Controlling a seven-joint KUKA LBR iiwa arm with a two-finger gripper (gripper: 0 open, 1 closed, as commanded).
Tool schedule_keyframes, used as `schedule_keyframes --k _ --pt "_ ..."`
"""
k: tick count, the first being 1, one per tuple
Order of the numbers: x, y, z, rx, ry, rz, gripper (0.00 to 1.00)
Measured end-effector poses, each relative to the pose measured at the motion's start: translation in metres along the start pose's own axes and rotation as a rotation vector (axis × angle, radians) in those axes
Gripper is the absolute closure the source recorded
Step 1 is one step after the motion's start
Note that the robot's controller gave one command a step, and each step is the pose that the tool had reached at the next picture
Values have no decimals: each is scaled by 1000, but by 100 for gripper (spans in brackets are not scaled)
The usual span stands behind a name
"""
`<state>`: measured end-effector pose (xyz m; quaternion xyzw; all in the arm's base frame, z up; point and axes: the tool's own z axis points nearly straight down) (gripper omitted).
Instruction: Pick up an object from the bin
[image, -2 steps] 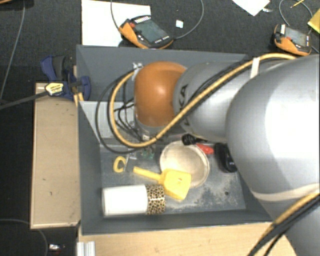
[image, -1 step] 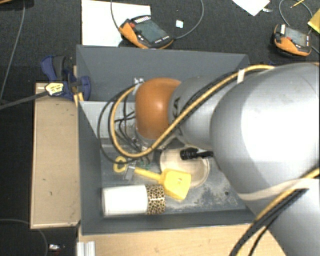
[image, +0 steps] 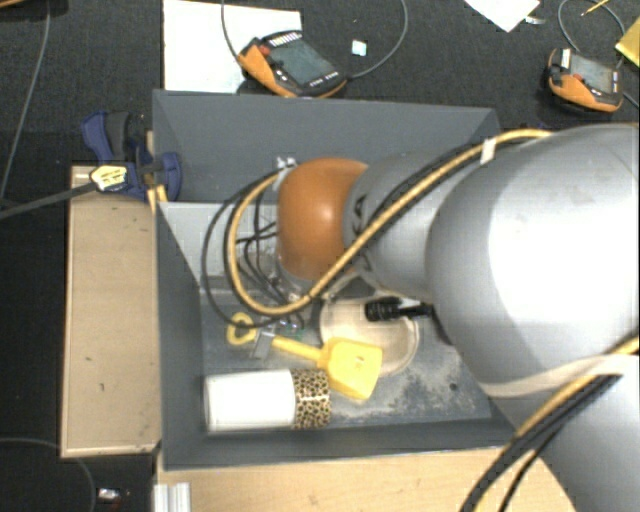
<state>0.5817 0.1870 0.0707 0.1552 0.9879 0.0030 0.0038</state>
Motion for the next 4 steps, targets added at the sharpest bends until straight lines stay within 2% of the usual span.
schedule_keyframes --k 1,3,4 --pt "0 7 -2 2 4 -8 100" --pt "0 7 -11 1 2 -6 100" --pt "0 6 -48 3 7 -5 100"
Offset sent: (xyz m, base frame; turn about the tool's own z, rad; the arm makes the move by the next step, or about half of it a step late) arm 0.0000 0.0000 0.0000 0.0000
